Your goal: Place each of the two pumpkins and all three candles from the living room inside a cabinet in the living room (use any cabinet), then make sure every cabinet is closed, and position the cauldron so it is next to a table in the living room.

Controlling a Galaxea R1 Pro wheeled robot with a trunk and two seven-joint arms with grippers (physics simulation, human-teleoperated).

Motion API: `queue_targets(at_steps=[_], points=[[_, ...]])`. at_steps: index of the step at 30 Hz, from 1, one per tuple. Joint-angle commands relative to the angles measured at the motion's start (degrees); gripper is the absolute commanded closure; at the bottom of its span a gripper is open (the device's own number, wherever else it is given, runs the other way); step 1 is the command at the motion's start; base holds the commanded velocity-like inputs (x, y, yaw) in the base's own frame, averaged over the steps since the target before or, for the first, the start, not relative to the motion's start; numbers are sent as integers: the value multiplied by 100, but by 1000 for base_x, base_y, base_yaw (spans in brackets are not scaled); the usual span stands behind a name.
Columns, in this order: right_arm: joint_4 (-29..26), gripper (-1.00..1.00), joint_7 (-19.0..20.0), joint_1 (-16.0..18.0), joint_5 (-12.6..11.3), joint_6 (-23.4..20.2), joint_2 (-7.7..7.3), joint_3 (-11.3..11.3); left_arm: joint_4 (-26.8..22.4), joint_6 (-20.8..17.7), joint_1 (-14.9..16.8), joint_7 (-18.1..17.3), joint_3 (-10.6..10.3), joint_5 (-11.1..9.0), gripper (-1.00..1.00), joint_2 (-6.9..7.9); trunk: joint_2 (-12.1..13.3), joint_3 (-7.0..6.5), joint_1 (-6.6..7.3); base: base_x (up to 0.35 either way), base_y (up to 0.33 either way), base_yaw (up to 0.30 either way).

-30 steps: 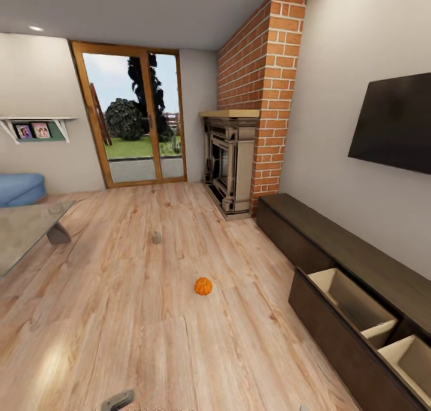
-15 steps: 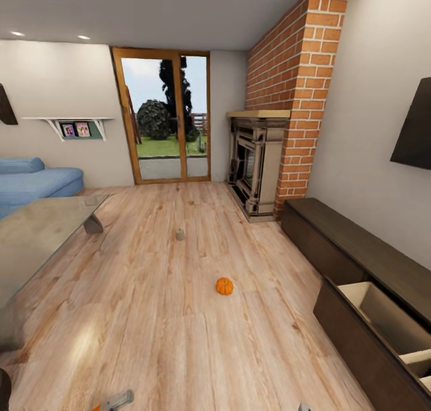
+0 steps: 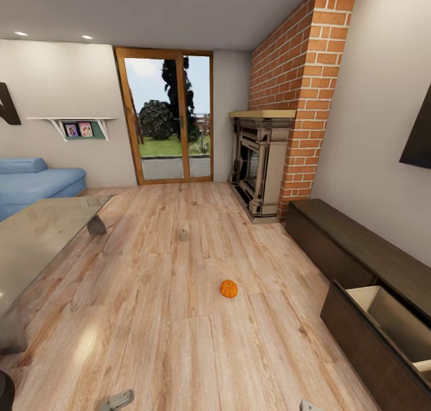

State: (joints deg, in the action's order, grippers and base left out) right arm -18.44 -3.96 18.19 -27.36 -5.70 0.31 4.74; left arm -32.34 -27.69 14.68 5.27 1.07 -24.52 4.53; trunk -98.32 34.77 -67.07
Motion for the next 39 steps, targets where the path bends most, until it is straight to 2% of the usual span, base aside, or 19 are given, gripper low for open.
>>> queue_targets(at_steps=[1,19,22,27,33,39], points=[[-1,-100,7,0,-2,1,2,0,0,0,0,0,-1,0,-100,1,0,0,0,41,74,0],[-43,-100,-6,0,-15,-1,6,-9,0,0,0,0,-2,0,-100,-5,0,0,0,48,56,3],[-45,-100,-21,0,-12,-5,36,-9,0,42,0,0,-2,0,-100,-11,0,0,0,1,-19,167],[-45,-100,-33,2,0,-9,182,-6,0,83,0,0,-2,0,-100,-13,0,0,0,0,-88,262],[-45,-100,-30,5,2,-10,203,-5,0,87,0,0,-2,0,-100,-14,0,0,0,0,-98,276],[-46,-100,-23,7,0,-2,202,-2,0,93,0,0,-2,0,-100,-8,0,0,0,0,-18,71]])
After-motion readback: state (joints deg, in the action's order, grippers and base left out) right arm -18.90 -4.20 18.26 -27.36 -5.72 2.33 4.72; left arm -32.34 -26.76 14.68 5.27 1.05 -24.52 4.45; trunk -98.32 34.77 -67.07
